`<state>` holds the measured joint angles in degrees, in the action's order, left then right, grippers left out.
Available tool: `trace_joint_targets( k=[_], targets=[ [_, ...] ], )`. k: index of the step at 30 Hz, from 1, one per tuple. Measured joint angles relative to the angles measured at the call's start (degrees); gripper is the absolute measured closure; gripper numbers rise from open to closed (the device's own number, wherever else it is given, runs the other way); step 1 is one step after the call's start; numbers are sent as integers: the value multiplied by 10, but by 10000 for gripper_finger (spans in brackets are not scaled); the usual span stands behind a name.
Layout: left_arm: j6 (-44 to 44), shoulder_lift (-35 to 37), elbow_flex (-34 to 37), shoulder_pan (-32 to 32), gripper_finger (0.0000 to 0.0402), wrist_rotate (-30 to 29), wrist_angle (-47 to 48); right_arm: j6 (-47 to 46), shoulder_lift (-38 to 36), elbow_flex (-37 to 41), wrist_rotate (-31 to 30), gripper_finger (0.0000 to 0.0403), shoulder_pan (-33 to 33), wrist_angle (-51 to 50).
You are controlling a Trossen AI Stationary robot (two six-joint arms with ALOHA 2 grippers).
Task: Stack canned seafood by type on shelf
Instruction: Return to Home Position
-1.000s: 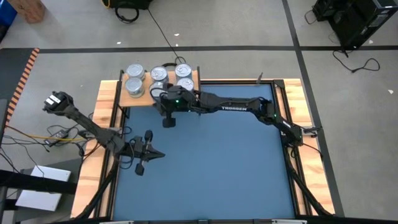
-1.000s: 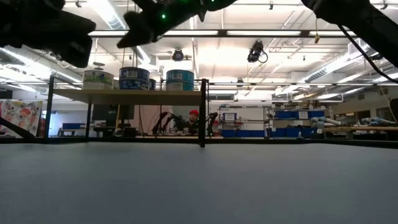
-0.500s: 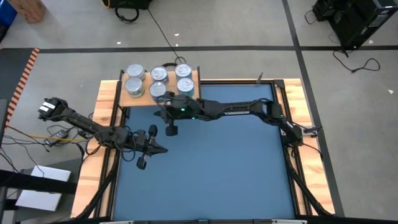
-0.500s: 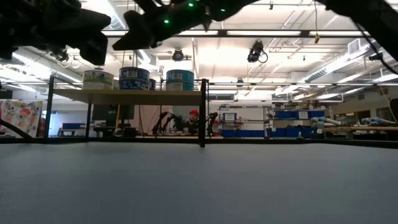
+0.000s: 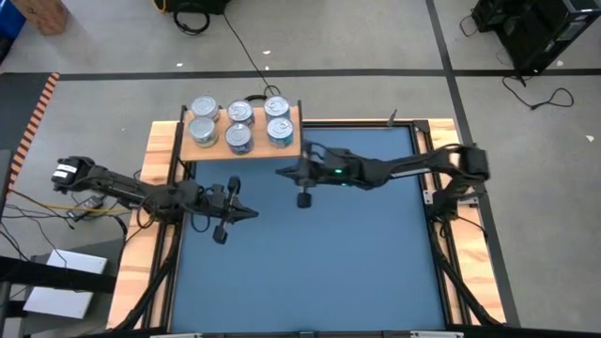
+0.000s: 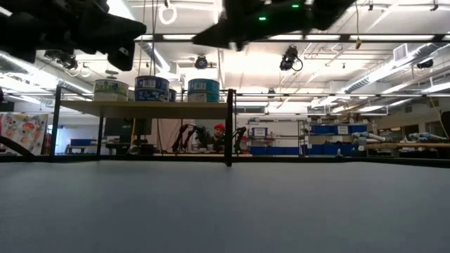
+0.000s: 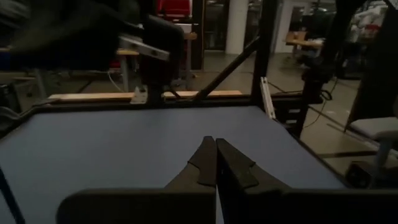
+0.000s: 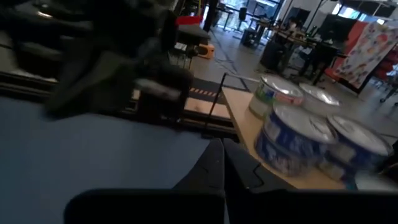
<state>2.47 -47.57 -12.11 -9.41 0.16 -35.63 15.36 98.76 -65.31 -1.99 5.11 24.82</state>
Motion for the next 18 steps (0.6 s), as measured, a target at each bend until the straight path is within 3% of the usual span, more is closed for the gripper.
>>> trace_joint_targets(
  k=[11,18],
  targets=[
    [-35,0,-18,107,400,78,15,-48,-194,241,18,403,0,52],
    [-36,2,-18,184,400,88,28,-64,-286,361,18,403,11,86]
  ],
)
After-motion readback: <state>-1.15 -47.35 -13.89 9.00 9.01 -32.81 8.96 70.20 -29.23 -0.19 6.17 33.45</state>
